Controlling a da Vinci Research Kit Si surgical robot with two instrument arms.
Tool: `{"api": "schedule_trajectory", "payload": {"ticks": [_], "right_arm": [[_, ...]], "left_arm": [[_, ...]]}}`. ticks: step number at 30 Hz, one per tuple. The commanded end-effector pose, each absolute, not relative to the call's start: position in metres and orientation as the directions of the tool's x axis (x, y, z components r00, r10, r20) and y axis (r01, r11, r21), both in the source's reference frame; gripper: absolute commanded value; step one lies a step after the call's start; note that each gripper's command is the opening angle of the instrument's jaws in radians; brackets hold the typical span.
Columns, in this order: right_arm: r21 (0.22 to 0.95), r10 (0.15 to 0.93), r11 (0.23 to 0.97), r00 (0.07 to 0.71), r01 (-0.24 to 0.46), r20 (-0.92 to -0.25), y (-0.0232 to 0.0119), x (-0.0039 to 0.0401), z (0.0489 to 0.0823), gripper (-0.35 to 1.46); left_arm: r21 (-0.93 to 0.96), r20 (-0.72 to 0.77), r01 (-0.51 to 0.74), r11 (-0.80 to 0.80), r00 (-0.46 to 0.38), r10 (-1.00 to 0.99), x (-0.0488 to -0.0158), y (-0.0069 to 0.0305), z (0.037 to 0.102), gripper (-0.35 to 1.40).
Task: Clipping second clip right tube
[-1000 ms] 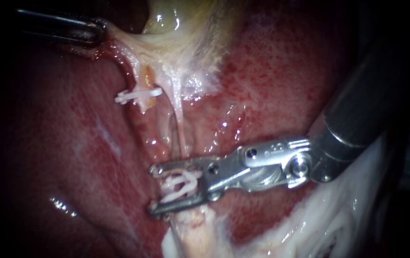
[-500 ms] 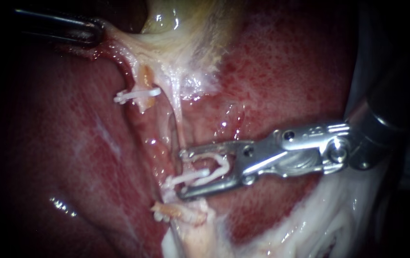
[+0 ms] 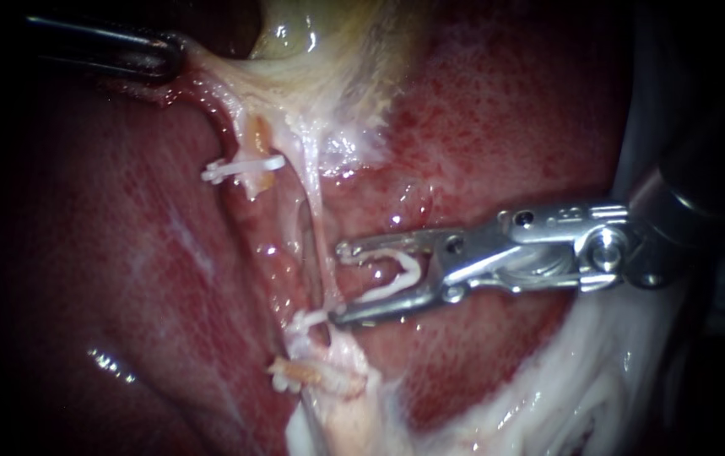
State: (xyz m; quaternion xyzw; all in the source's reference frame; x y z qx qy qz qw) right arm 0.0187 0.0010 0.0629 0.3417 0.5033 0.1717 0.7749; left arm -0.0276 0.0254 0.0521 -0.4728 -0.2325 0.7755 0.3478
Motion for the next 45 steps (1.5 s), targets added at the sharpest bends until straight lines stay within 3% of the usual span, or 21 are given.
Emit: {"api": "schedule_trajectory", "payload": {"ticks": [1, 12, 26, 33, 40, 45], "right_arm": [[0.703, 0.607, 0.707, 0.441, 0.082, -0.662, 0.0008, 0.0191, 0.0631, 0.43], [0.714, 0.610, 0.692, 0.442, 0.108, -0.658, -0.0002, 0.0213, 0.0634, 0.43], [0.777, 0.698, 0.595, 0.348, 0.204, -0.626, -0.0002, 0.0216, 0.0596, 0.39], [0.793, 0.714, 0.576, 0.351, 0.196, -0.605, -0.0002, 0.0215, 0.0598, 0.21], [0.801, 0.721, 0.564, 0.353, 0.200, -0.596, -0.0001, 0.0211, 0.0598, -0.32], [0.815, 0.733, 0.545, 0.360, 0.198, -0.577, -0.0002, 0.0211, 0.0598, -0.35]], "left_arm": [[-0.689, -0.572, -0.320, -0.650, -0.311, 0.759, -0.0276, 0.0254, 0.0521, -0.35], [-0.689, -0.571, -0.320, -0.650, -0.311, 0.759, -0.0277, 0.0254, 0.0521, -0.35], [-0.689, -0.571, -0.320, -0.650, -0.311, 0.759, -0.0276, 0.0254, 0.0521, -0.35], [-0.689, -0.572, -0.320, -0.650, -0.311, 0.759, -0.0276, 0.0254, 0.0521, -0.35], [-0.689, -0.572, -0.320, -0.650, -0.311, 0.759, -0.0276, 0.0254, 0.0521, -0.35], [-0.689, -0.572, -0.320, -0.650, -0.311, 0.759, -0.0276, 0.0254, 0.0521, -0.35]]}}
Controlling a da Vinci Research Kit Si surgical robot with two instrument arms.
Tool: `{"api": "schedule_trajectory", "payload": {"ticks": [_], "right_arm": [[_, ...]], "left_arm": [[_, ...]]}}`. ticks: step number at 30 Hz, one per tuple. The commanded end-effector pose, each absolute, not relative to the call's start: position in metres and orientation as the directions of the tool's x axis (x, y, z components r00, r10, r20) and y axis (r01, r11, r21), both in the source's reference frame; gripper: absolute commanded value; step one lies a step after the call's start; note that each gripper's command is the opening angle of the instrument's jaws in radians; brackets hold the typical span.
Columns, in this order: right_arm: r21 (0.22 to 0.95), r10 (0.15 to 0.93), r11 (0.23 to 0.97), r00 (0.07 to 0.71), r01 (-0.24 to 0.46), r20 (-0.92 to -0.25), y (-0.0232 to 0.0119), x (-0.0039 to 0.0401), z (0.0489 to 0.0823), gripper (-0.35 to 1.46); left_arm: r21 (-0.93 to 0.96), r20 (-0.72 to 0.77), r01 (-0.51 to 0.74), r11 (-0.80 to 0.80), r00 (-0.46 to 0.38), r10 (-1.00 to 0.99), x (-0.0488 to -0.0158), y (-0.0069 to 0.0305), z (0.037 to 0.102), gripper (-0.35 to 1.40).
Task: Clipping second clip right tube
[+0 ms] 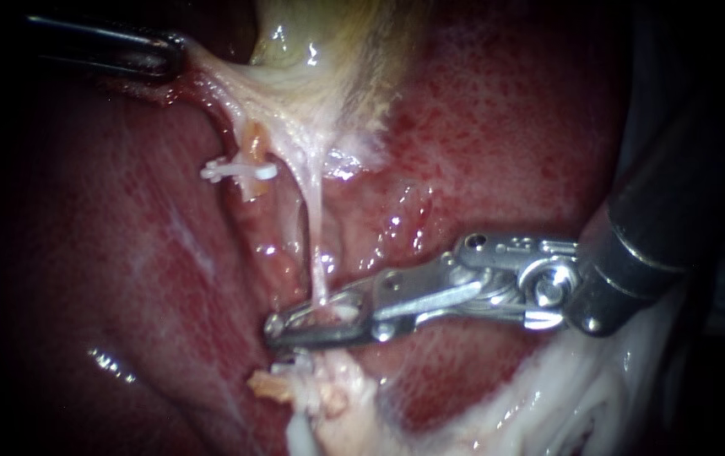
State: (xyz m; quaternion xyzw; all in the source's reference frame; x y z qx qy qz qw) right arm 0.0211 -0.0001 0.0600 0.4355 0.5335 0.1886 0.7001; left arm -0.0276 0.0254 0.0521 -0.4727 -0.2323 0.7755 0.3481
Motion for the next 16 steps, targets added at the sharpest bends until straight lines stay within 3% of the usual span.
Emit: {"api": "schedule_trajectory", "payload": {"ticks": [1, 16], "right_arm": [[0.822, 0.739, 0.536, 0.362, 0.195, -0.568, -0.0002, 0.0211, 0.0598, -0.35], [0.827, 0.741, 0.524, 0.369, 0.204, -0.561, -0.0002, 0.0210, 0.0599, -0.35]], "left_arm": [[-0.689, -0.572, -0.320, -0.650, -0.311, 0.759, -0.0276, 0.0254, 0.0521, -0.35], [-0.689, -0.571, -0.320, -0.650, -0.311, 0.759, -0.0277, 0.0255, 0.0522, -0.35]]}}
